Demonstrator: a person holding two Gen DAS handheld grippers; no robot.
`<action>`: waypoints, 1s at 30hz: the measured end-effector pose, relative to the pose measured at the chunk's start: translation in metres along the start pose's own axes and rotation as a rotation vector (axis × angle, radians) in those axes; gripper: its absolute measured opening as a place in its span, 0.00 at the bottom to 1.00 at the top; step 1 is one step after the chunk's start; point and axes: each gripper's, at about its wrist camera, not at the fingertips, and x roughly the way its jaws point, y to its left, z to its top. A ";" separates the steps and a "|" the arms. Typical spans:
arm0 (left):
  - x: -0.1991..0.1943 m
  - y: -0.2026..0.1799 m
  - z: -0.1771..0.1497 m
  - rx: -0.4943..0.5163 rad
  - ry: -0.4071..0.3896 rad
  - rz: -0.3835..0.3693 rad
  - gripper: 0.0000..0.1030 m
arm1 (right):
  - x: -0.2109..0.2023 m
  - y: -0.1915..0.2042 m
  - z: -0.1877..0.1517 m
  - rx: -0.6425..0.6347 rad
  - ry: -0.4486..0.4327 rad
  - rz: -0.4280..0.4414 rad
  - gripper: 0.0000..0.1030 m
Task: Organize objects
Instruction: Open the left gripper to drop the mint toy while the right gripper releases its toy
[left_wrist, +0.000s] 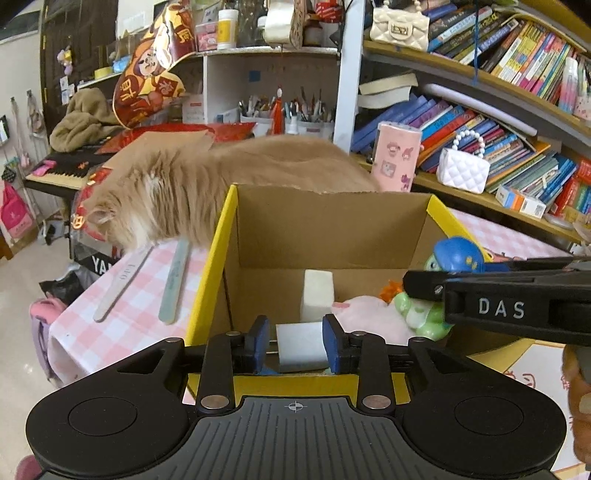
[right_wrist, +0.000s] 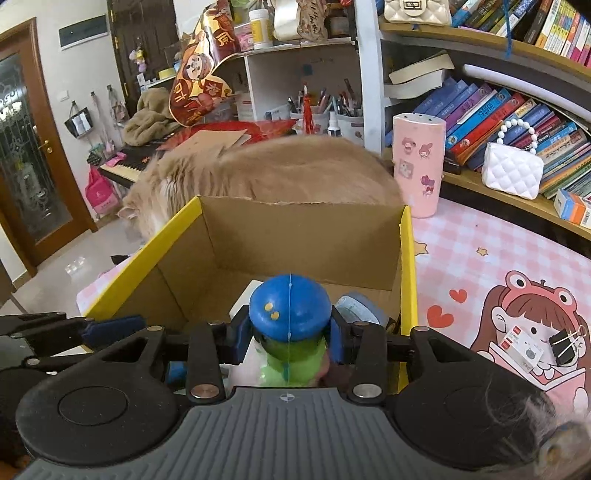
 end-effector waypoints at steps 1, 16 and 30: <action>-0.002 0.001 0.000 0.001 -0.003 -0.002 0.31 | -0.001 0.001 -0.001 0.009 0.000 0.004 0.48; -0.045 0.011 -0.010 0.006 -0.061 -0.047 0.33 | -0.045 0.016 -0.012 0.028 -0.081 -0.060 0.58; -0.087 0.021 -0.037 0.022 -0.078 -0.066 0.44 | -0.086 0.039 -0.054 0.063 -0.086 -0.106 0.58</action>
